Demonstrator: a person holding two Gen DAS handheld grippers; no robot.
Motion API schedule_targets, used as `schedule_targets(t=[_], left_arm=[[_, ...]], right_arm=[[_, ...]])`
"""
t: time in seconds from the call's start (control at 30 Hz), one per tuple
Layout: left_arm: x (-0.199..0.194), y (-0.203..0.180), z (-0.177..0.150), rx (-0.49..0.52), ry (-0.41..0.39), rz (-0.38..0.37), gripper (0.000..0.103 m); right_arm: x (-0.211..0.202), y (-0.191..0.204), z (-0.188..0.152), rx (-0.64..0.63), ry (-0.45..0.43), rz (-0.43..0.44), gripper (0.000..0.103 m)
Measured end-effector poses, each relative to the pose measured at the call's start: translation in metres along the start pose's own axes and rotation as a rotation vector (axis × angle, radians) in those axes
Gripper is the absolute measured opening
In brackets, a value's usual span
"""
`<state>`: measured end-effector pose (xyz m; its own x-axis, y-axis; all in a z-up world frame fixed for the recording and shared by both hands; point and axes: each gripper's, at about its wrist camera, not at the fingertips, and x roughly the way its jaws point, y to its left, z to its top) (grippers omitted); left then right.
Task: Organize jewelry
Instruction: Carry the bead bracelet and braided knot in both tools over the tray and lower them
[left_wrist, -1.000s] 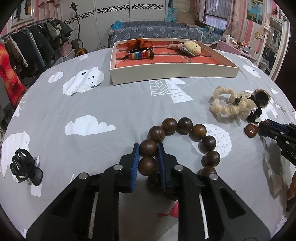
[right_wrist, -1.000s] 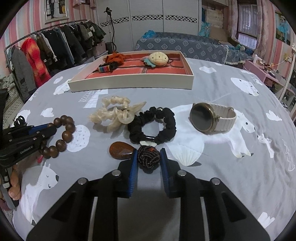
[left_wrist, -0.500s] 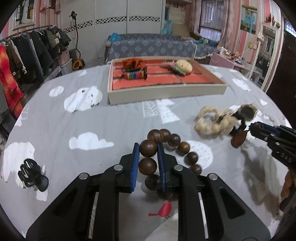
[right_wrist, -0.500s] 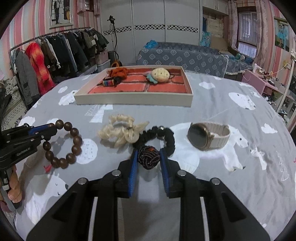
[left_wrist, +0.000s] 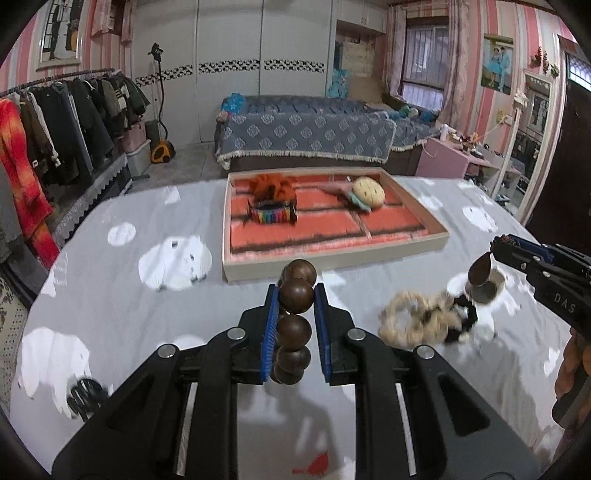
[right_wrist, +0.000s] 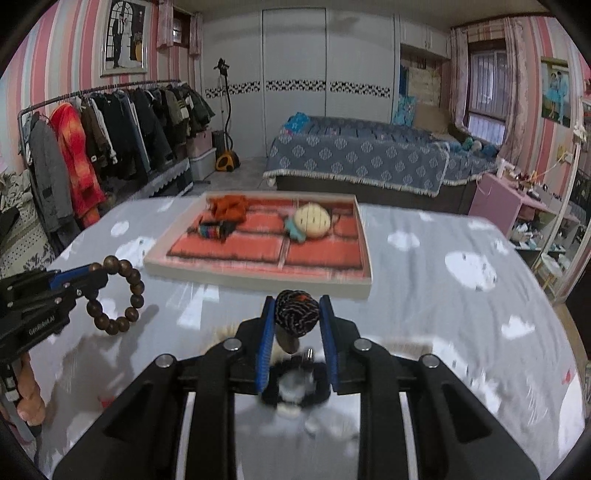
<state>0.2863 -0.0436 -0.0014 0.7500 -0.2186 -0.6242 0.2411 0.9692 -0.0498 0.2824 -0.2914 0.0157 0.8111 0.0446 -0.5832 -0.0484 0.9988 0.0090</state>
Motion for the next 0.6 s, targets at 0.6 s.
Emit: schedule_targets(t=[0.6], left_arm=[[0.063, 0.006, 0.115, -0.05, -0.113, -0.014, 0.018]], right_arm=[[0.1, -0.013, 0.098, 0.034, -0.055, 0.008, 0.024]])
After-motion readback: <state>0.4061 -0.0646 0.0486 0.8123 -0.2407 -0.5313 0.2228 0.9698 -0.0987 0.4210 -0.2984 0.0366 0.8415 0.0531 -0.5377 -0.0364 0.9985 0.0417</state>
